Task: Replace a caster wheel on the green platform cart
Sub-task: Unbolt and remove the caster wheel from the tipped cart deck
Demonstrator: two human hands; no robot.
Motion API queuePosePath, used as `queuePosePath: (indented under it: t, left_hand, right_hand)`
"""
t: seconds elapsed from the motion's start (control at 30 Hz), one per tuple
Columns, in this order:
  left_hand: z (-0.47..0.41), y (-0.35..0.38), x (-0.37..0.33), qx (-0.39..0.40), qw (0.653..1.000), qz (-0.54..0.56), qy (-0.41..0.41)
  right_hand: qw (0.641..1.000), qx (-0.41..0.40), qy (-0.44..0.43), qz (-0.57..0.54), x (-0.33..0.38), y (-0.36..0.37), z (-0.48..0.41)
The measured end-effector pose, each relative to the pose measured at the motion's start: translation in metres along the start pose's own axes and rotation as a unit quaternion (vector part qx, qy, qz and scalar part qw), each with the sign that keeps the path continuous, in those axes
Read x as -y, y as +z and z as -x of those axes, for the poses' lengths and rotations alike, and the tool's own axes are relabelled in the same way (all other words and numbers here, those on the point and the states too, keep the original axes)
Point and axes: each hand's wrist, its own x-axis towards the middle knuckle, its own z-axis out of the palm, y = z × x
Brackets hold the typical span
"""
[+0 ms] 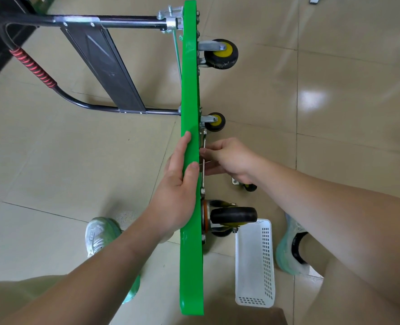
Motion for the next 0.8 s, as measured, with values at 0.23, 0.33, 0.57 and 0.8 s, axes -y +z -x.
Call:
queuePosePath:
  t: [0.23,0.33,0.57,0.8]
  left_hand:
    - [0.000,-0.001,0.000,-0.002,1.000,0.003,-0.001]
    - [-0.001,0.000,0.000,-0.008,1.000,-0.002,0.002]
    - [0.002,0.002,-0.003,-0.023,1.000,0.009,0.019]
    - [0.002,0.003,-0.005,-0.023,1.000,0.000,0.011]
  right_hand:
    - [0.997,-0.046,-0.069,-0.007,0.002,0.006,0.021]
    - [0.992,-0.052,-0.119,0.001,0.000,0.010,0.037]
    - [0.965,-0.081,-0.249,0.023,-0.021,0.024,0.086]
    - [0.947,-0.138,-0.288,0.019,-0.014,0.013,0.084]
